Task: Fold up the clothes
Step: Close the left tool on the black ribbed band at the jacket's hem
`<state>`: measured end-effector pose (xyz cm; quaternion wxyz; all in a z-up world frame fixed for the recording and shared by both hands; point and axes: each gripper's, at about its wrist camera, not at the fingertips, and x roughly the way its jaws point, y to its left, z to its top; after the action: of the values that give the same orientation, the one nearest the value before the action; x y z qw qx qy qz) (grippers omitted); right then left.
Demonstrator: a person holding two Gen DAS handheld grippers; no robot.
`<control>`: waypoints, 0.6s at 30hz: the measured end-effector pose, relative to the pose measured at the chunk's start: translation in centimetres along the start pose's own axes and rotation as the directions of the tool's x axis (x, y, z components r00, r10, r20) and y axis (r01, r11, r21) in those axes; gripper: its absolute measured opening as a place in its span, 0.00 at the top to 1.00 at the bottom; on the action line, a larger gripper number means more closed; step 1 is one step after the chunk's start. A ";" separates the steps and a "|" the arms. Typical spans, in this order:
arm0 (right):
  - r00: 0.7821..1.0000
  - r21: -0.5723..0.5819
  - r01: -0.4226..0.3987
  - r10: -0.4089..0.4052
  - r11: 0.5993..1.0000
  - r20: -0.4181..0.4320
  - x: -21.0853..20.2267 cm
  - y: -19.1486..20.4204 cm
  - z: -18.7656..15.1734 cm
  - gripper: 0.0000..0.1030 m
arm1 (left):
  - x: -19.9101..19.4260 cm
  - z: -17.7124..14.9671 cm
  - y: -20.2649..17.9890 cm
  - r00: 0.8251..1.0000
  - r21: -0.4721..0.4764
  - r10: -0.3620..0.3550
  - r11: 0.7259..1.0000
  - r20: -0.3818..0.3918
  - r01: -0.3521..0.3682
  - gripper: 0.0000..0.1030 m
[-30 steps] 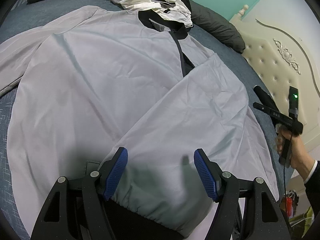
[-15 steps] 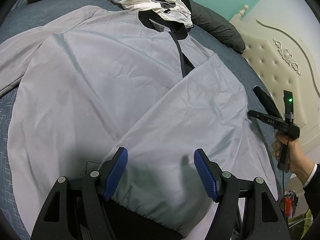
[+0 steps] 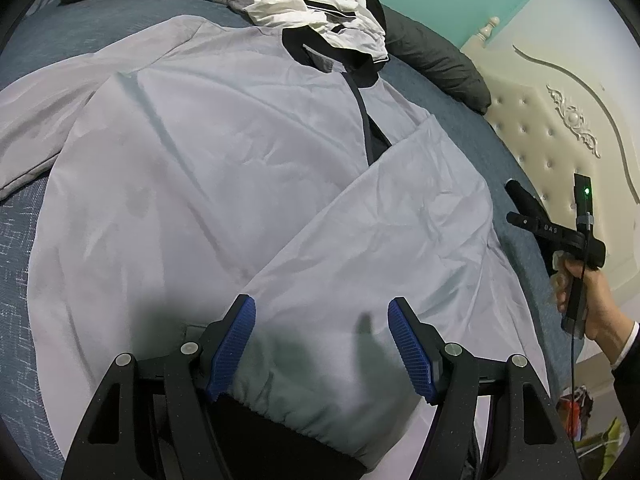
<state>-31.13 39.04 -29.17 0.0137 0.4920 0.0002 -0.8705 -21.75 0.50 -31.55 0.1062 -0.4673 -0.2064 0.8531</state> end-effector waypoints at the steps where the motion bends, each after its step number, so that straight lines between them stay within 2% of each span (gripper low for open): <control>1: 1.000 0.013 0.000 -0.001 1.000 0.002 0.0 -0.2 0.1 0.82 | -0.1 0.1 0.0 1.000 0.001 0.001 1.000 -0.001 -0.001 0.30; 5: 1.000 0.067 -0.004 0.003 0.998 0.021 -0.1 -0.9 0.5 0.72 | -0.9 0.5 0.0 1.000 0.016 -0.009 1.000 0.000 0.009 0.30; 13: 0.999 0.079 -0.050 0.048 0.996 0.024 0.1 -0.2 -1.2 0.70 | -3.7 0.3 2.1 0.999 0.035 0.047 0.998 -0.002 -0.047 0.30; 18: 0.998 0.070 -0.053 0.052 0.996 0.023 0.0 -0.2 -2.0 0.70 | -3.0 -1.1 2.8 0.998 0.008 0.005 1.000 -0.056 -0.004 0.30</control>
<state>-29.44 39.31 -30.23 0.0192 0.4827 -0.0438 -0.8745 -19.14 -2.87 -31.08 0.1117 -0.4910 -0.1991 0.8407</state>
